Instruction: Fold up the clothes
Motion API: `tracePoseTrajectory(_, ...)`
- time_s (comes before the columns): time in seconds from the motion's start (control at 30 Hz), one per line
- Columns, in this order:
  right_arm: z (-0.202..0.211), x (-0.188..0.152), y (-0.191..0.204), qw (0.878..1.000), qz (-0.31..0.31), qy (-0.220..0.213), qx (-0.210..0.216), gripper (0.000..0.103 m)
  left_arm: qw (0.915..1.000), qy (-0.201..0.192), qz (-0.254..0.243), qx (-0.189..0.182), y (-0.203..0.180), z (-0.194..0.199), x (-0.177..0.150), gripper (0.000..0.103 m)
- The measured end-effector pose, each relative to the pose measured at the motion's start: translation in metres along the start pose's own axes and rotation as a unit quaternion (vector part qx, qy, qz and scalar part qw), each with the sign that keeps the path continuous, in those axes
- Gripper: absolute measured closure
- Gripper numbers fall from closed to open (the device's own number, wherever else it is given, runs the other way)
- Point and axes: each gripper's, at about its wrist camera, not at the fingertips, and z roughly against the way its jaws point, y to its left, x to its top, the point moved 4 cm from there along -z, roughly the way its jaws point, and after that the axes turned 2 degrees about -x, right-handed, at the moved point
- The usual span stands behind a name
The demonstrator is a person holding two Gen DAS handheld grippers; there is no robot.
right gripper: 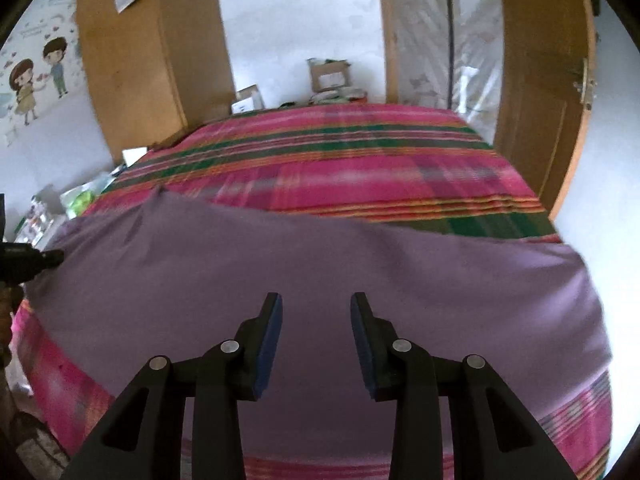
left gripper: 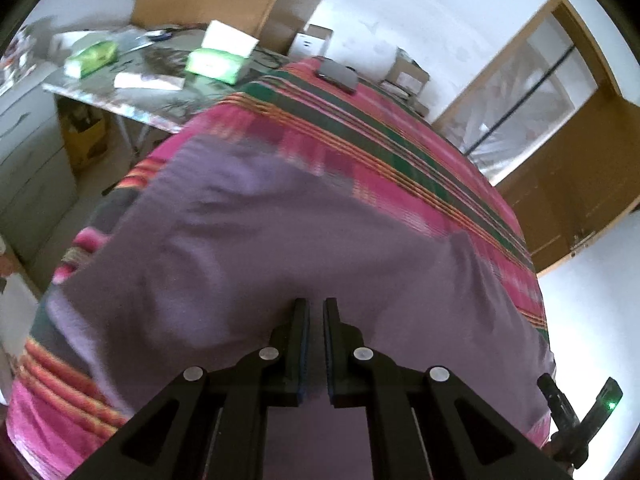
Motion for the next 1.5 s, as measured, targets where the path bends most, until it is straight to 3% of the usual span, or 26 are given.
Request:
tracePoseTrajectory(0.1, -0.002, 0.0, 0.012, 1.0, 0.001, -0.002, 0.002, 0.066, 0.9999, -0.006, 0.008, 0.001, 0.015, 0.008, -0.002, 0.097)
tracePoseTrajectory(0.4, -0.002, 0.002, 0.08, 0.996, 0.044, -0.002, 0.072, 0.065, 0.9986, -0.046, 0.027, -0.003, 0.045, 0.037, 0.02, 0.096)
tracePoseTrajectory(0.53, -0.006, 0.004, 0.106, 0.994, 0.054, -0.003, 0.099, 0.065, 0.997, -0.074, 0.022, 0.012, 0.054, 0.049, 0.044, 0.075)
tracePoseTrajectory(0.73, -0.014, 0.0, 0.158, 0.985, 0.091, 0.005, 0.149, 0.065, 0.9983, -0.028, 0.051, 0.002, 0.079, 0.036, 0.055, 0.074)
tracePoseTrajectory(0.97, -0.021, -0.003, 0.232, 0.964, 0.166, 0.017, 0.207, 0.065, 0.995, -0.024, 0.093, -0.026, 0.104, 0.049, 0.032, 0.074)
tracePoseTrajectory(1.23, -0.019, -0.011, 0.31, 0.932, 0.237, 0.027, 0.272, 0.065, 0.9876, -0.022, 0.138, -0.072, 0.124, 0.065, 0.016, 0.074)
tracePoseTrajectory(1.5, -0.026, -0.017, 0.373, 0.91, 0.3, 0.021, 0.286, 0.065, 0.983, -0.036, 0.156, -0.089, 0.133, 0.077, 0.01, 0.074)
